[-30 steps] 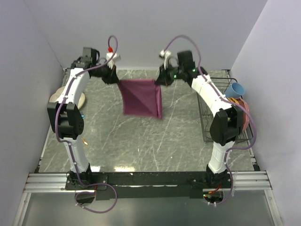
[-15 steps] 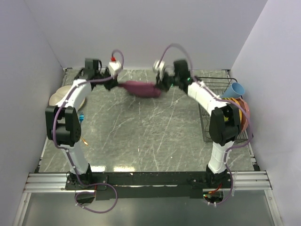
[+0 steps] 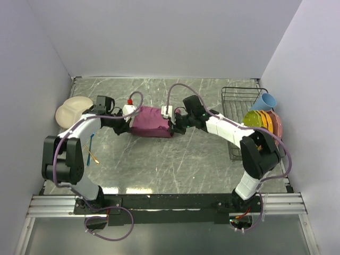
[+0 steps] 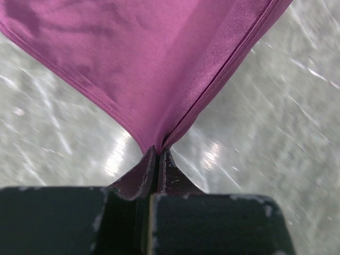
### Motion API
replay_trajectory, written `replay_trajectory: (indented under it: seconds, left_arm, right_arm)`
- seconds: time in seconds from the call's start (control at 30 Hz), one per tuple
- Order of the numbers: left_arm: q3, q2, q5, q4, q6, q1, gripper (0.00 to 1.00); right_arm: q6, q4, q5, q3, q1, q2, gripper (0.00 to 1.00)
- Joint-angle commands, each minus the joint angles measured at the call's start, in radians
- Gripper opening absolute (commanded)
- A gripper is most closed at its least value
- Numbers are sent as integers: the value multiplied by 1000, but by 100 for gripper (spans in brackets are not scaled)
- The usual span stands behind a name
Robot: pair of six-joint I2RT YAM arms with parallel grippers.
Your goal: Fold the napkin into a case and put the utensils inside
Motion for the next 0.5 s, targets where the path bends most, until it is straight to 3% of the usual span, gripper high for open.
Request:
replay_trajectory:
  seconds: [0.0,0.47]
  left_arm:
    - [-91,-79,-4,-20,71,1,1]
    - [-299,-223,-25,-37,112,-70,1]
  right_arm:
    - [-7,12,8,-75,53,-65,0]
    - [74,-3,20,-209,168,-125,0]
